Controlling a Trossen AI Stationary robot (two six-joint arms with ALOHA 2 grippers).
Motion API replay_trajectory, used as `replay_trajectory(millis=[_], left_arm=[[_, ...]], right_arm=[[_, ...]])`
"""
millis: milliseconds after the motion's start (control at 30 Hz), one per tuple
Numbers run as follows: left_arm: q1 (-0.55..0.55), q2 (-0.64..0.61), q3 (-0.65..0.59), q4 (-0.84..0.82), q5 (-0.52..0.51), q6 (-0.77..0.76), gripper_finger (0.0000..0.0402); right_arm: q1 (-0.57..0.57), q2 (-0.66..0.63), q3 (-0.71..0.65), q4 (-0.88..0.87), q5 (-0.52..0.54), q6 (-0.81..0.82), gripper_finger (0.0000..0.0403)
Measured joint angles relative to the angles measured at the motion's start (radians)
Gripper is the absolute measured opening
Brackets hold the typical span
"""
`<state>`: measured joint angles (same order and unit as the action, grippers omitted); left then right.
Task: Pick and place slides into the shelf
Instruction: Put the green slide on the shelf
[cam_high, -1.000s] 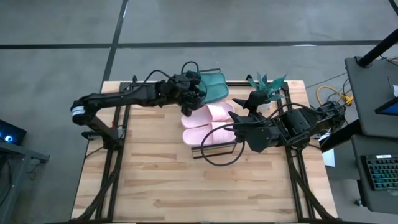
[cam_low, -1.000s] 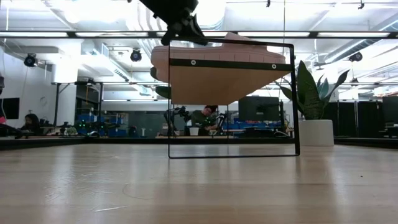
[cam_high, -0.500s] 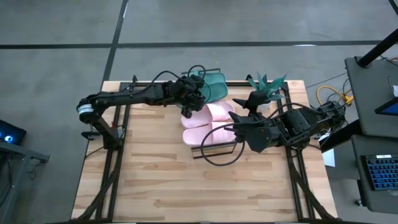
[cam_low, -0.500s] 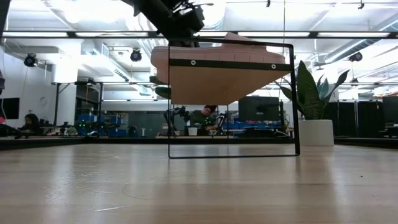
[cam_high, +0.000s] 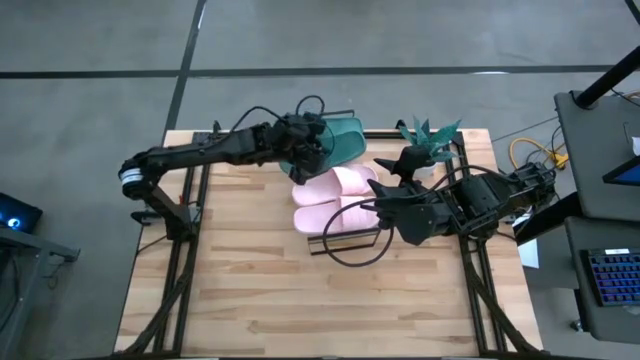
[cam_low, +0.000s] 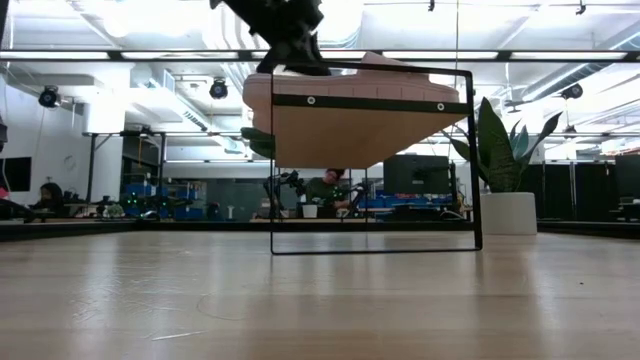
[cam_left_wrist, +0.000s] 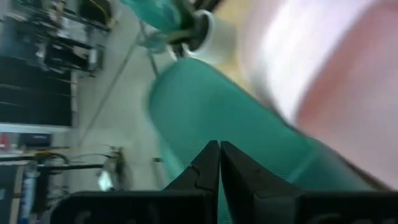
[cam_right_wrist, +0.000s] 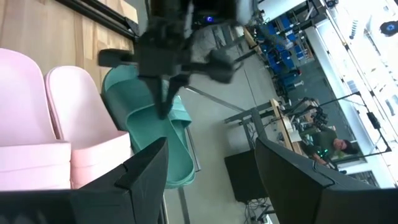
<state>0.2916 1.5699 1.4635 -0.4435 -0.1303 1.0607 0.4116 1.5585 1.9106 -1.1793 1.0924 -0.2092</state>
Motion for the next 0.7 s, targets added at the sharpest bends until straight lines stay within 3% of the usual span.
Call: replay_trajectory(millis=[200,333,533,700], left_arm=[[0.027,0.028,0.120,-0.032,0.034,0.002,0.0000],[0.033,0.095,0.194,-0.140,0.043,-0.006,0.0000],[0.037,0.178,0.285,-0.177,0.038,-0.006,0.0000],[0.058,0.253,0.360,-0.200,-0.038,0.004,0.0000]], right_arm=[[0.000,0.000,0.000,0.000,0.000,0.000,0.0231],[0.000,0.000,0.000,0.000,0.000,0.000,0.0231],[0.000,0.000,0.000,0.000,0.000,0.000,0.0231],[0.000,0.000,0.000,-0.001,0.000,0.004,0.0231]])
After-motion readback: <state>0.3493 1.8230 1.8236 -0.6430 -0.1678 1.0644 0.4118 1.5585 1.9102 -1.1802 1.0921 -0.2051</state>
